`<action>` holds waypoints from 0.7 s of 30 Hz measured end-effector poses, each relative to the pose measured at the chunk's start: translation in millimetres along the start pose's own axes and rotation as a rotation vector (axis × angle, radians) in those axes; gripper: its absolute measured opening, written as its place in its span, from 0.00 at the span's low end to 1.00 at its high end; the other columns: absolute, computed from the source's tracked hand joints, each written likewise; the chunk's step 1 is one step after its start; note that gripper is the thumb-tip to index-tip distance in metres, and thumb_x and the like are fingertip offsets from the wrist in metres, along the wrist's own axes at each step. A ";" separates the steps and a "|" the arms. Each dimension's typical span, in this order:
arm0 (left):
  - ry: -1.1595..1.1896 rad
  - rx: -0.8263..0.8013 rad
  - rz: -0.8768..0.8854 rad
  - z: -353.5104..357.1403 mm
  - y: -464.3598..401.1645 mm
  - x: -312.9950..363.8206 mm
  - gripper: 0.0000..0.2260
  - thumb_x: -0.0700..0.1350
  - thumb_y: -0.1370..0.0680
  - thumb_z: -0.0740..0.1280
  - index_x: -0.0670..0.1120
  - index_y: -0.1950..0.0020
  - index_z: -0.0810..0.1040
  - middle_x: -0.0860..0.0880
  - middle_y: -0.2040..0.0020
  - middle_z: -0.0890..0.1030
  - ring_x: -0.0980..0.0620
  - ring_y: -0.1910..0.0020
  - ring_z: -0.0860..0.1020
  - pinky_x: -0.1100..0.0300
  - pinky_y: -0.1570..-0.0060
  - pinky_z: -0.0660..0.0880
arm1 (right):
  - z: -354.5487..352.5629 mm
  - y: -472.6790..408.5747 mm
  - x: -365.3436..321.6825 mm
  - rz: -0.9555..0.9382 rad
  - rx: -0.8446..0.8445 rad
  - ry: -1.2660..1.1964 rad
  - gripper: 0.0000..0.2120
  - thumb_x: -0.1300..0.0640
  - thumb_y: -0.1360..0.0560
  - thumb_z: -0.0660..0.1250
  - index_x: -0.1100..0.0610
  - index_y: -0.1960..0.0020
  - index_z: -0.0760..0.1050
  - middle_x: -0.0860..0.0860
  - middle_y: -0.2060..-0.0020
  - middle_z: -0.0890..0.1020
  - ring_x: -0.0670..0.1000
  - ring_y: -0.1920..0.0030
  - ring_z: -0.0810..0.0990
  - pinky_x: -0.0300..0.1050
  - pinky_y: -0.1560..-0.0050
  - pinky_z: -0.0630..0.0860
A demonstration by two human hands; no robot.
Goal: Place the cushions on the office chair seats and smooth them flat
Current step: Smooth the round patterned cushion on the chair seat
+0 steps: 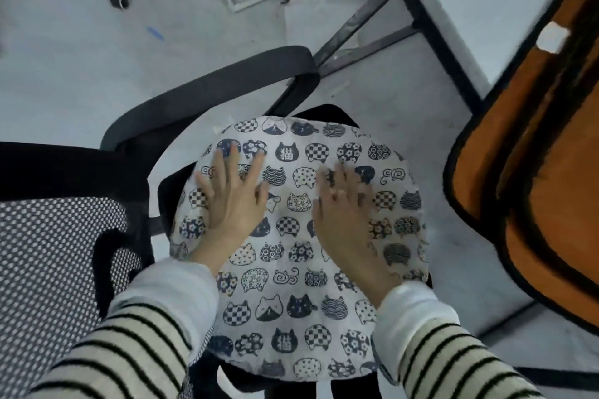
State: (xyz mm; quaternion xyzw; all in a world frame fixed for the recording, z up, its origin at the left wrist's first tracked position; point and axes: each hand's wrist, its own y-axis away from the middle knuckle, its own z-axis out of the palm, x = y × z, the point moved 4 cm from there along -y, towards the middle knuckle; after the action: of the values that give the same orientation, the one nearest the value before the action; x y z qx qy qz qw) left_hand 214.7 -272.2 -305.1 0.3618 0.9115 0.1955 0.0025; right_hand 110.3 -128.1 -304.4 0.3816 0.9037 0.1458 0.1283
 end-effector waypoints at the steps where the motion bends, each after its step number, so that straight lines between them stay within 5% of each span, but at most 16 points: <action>1: -0.019 0.031 0.030 4.9 -11.6 -2.9 0.25 0.55 0.21 0.53 0.58 0.25 0.50 0.43 0.22 0.46 0.39 0.24 0.45 0.30 0.32 0.44 | 5.7 -17.0 -11.0 -0.042 0.041 -0.012 0.25 0.47 0.21 0.46 0.50 0.25 0.59 0.56 0.25 0.59 0.58 0.25 0.58 0.68 0.30 0.57; 3: -0.050 0.081 0.059 17.0 -25.5 -10.0 0.24 0.57 0.21 0.49 0.59 0.25 0.50 0.44 0.22 0.47 0.40 0.24 0.46 0.30 0.32 0.46 | 15.7 -45.4 -25.6 -0.098 0.069 0.003 0.25 0.46 0.21 0.46 0.48 0.26 0.60 0.54 0.25 0.61 0.58 0.25 0.59 0.71 0.32 0.51; 6: -0.120 0.168 0.098 41.2 -29.2 -13.8 0.24 0.58 0.21 0.45 0.58 0.25 0.47 0.44 0.22 0.48 0.39 0.24 0.49 0.28 0.34 0.48 | 42.6 -64.2 -29.3 -0.106 0.082 0.076 0.25 0.43 0.20 0.42 0.42 0.24 0.44 0.49 0.24 0.44 0.55 0.23 0.43 0.72 0.32 0.38; 12: -0.143 0.182 0.073 48.0 -33.3 -13.9 0.24 0.57 0.21 0.41 0.59 0.26 0.37 0.44 0.22 0.43 0.39 0.24 0.45 0.29 0.33 0.45 | 48.0 -66.2 -28.9 -0.073 0.076 0.066 0.24 0.42 0.20 0.38 0.41 0.27 0.34 0.47 0.27 0.34 0.54 0.24 0.36 0.70 0.32 0.32; 14: -0.136 0.153 0.050 43.1 -26.9 -8.3 0.24 0.57 0.21 0.40 0.59 0.26 0.35 0.45 0.23 0.40 0.39 0.24 0.43 0.28 0.34 0.45 | 44.1 -62.2 -30.0 -0.092 0.080 0.066 0.24 0.42 0.20 0.38 0.41 0.26 0.36 0.48 0.26 0.35 0.54 0.24 0.37 0.70 0.31 0.33; 18: -0.116 0.108 0.025 49.3 10.0 -6.5 0.26 0.59 0.21 0.44 0.58 0.24 0.39 0.45 0.23 0.38 0.39 0.24 0.43 0.28 0.34 0.47 | 36.3 -41.0 0.7 -0.106 0.261 0.070 0.25 0.44 0.20 0.48 0.46 0.24 0.52 0.52 0.24 0.55 0.53 0.23 0.50 0.65 0.28 0.47; 21: -0.073 0.170 0.023 44.6 2.8 -3.6 0.26 0.59 0.22 0.44 0.59 0.25 0.40 0.45 0.23 0.40 0.38 0.24 0.44 0.26 0.35 0.45 | 35.8 -44.4 37.2 -0.007 0.377 0.093 0.25 0.42 0.20 0.48 0.45 0.24 0.53 0.49 0.24 0.53 0.50 0.24 0.48 0.65 0.28 0.48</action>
State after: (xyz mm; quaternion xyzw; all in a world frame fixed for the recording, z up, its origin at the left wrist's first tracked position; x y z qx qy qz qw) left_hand 225.8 -256.9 -345.7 0.3780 0.9199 0.1042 0.0026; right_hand 68.5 -124.7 -358.0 0.3888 0.9212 -0.0091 0.0129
